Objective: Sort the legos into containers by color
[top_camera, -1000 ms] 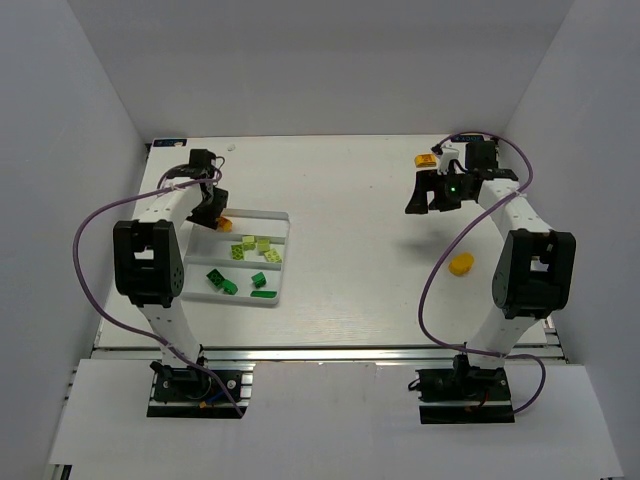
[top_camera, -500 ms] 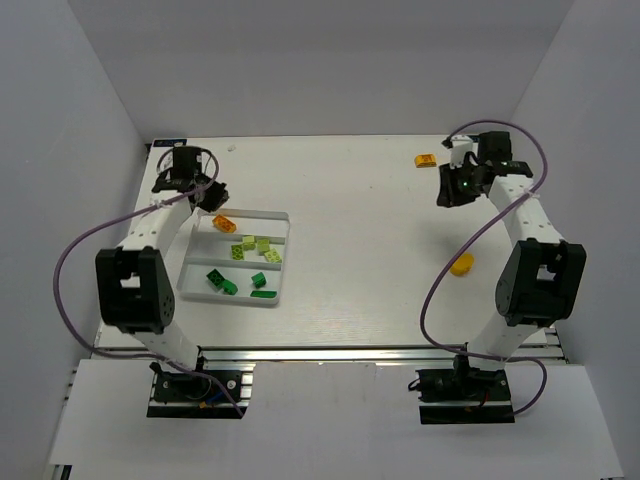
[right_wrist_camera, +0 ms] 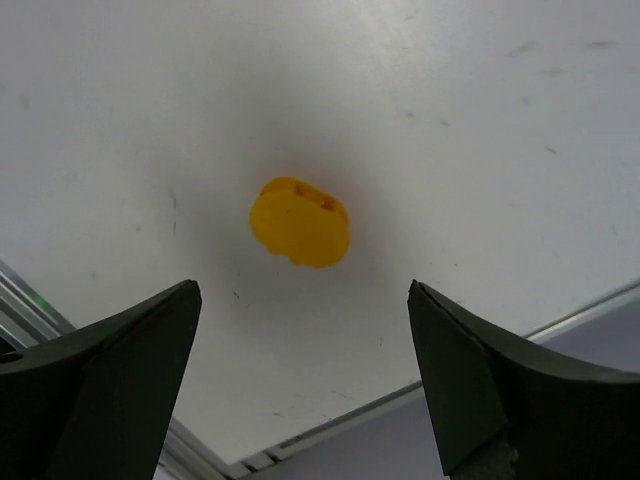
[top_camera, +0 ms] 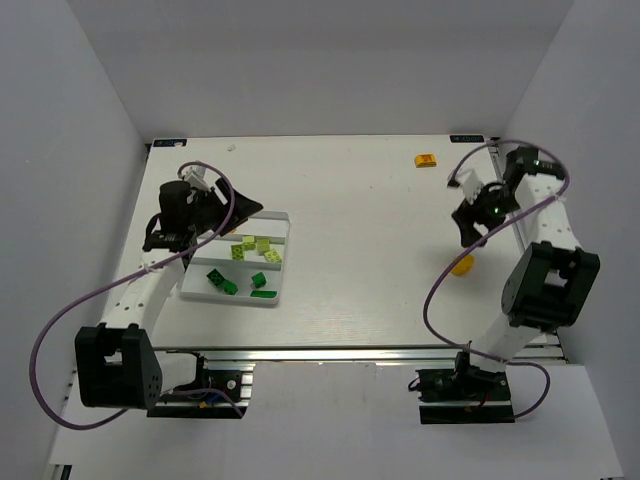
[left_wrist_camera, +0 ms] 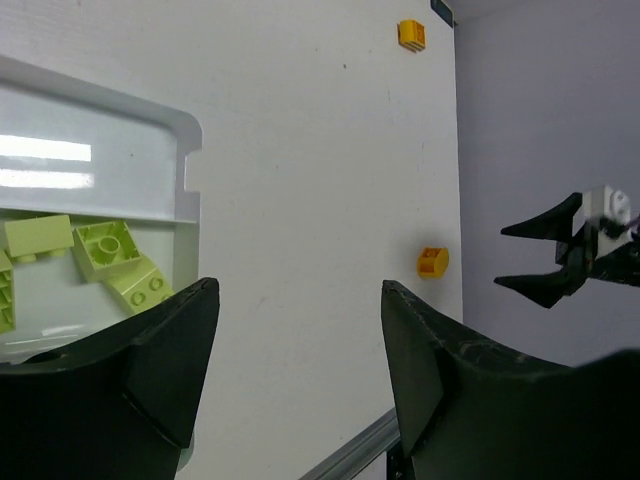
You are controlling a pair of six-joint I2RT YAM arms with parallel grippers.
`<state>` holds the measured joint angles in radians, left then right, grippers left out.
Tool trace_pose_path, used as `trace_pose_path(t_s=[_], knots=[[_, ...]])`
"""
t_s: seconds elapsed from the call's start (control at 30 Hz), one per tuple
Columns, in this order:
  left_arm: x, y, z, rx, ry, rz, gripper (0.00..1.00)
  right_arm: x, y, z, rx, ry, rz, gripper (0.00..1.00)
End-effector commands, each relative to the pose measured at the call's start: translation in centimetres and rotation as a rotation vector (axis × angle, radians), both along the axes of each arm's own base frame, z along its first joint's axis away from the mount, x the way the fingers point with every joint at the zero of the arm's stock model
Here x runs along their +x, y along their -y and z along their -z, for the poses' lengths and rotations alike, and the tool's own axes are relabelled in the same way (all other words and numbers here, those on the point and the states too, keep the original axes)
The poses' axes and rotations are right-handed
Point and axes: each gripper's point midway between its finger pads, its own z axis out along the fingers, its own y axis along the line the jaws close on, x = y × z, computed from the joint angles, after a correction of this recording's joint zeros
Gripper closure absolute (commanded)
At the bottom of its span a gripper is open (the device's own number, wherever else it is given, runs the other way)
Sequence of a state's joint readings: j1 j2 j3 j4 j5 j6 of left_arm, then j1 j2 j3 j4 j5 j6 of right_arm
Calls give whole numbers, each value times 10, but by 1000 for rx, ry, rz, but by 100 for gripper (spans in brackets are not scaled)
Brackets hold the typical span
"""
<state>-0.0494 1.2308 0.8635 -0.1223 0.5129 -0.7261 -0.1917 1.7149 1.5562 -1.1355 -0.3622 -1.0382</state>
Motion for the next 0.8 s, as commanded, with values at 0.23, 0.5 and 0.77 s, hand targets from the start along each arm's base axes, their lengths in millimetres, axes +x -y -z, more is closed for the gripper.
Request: trace_pose_path(t_s=[0.23,0.5,0.77], knots=[[-20,3,-25,18,108,59,24,-23,-10,43,-190,279,-831,11],[-33,-1,-21,22,91,31,23,-25,-14,78,-186,214,-903,11],[-40,-7,-25,41,91,-3,22,-41,-13,93,-186,130,-973,11]])
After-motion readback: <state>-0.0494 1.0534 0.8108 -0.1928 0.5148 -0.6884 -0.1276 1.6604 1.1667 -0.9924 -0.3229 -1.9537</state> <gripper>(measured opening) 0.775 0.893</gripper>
